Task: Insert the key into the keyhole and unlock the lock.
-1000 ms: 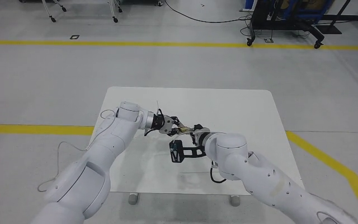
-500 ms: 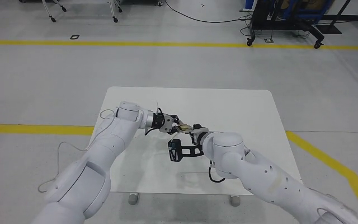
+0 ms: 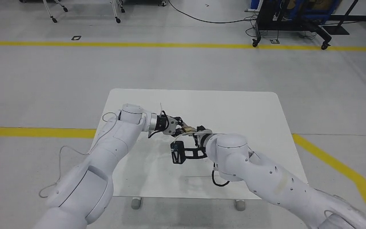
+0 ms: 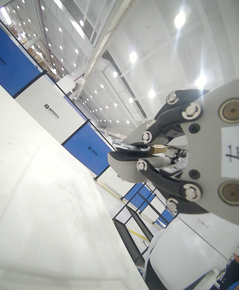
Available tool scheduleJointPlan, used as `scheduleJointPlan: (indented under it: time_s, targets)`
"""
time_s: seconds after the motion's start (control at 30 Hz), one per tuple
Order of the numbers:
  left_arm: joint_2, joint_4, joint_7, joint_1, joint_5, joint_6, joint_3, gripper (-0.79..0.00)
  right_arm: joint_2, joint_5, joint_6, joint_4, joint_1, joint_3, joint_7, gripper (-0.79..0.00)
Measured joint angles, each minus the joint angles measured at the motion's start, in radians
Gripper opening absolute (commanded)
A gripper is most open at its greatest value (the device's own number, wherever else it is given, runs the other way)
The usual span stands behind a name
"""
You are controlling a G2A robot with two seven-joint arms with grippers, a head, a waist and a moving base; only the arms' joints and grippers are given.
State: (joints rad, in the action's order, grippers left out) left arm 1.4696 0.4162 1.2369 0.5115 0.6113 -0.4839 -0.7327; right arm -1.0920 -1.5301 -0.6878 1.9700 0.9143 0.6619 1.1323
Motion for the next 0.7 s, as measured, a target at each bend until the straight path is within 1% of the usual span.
scheduleJointPlan:
  time_s: [0.7]
  targets:
    - [0.003,0.003,0.021,0.007,-0.021,-0.008,-0.012,-0.785,-0.015,0.023,0.033,-0.04,-0.037,-0.04,0.033,-0.785]
